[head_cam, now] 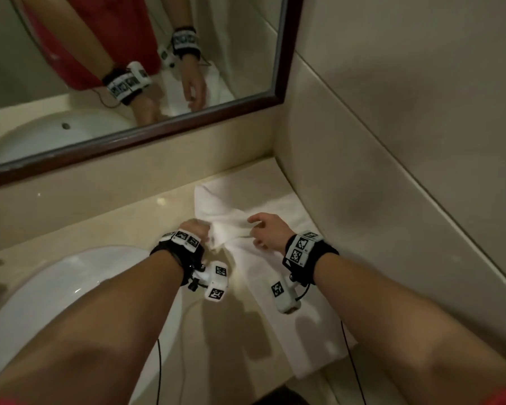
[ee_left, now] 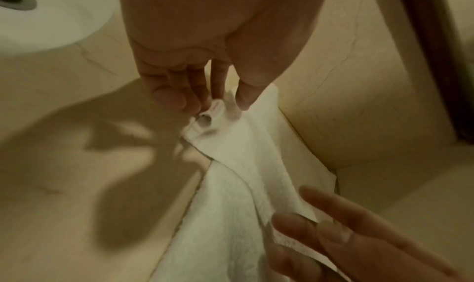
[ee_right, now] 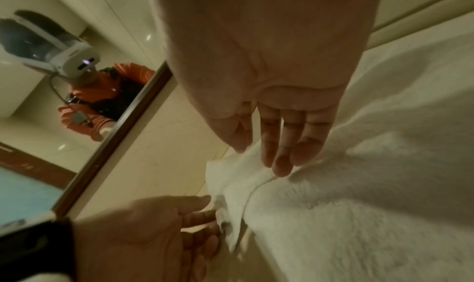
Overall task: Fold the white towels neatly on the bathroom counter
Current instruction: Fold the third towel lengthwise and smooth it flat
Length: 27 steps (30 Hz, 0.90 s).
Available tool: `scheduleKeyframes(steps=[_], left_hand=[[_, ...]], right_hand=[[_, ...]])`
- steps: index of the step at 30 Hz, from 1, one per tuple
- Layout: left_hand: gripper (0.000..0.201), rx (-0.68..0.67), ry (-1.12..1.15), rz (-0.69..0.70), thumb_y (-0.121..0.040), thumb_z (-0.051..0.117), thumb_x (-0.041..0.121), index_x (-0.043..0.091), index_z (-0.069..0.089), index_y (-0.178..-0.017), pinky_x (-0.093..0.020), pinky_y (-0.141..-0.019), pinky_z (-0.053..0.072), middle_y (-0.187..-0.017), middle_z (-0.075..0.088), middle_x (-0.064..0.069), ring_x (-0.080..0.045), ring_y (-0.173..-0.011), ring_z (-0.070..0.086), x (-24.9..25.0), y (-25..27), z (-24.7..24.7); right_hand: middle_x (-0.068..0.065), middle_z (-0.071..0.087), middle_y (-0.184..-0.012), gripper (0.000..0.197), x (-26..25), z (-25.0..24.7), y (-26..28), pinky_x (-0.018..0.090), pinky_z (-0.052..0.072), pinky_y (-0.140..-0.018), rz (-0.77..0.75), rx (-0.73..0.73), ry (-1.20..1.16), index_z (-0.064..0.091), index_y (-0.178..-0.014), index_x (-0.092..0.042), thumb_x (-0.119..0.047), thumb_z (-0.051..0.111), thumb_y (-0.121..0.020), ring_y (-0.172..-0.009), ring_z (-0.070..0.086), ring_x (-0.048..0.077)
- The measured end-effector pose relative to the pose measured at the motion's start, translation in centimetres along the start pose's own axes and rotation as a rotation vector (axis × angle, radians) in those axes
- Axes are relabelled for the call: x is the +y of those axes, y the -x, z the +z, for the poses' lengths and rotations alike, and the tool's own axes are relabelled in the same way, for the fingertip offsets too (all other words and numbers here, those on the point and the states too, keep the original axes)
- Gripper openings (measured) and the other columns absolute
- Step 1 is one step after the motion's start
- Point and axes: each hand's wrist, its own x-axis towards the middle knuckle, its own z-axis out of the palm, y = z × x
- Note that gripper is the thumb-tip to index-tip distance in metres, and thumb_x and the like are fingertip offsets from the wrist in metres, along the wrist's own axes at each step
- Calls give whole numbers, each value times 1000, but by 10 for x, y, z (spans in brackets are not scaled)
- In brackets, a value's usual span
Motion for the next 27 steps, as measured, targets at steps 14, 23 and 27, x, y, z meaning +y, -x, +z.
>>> scheduleKeyframes(steps=[14,23,27], left_hand=[[15,16,214,-71,-82,66,10,4,69,-95,-29,-59,49,-77,64,-16,-25,-65,59,17,-5,-10],[9,-48,190,-63,-91,58,6,0,63,-96,-31,-54,48,-54,60,-13,-25,-49,55,25,-17,-17],[8,-116,298,-124,-90,61,10,3,59,-89,-33,-58,49,-67,55,-12,-22,-49,52,42,-16,-23]], right_hand=[[6,66,-99,48,-5,20,-34,15,42,-49,-156,-195,285,52,-130,-22,-8,57,-85,-66,65,12],[5,64,-95,53,-8,20,-46,13,42,-49,-149,-246,315,50,-132,-23,-10,65,-83,-65,59,10],[-4,62,-85,64,-13,20,-46,19,45,-62,-196,-197,349,48,-131,-26,-22,78,-75,-70,59,10]])
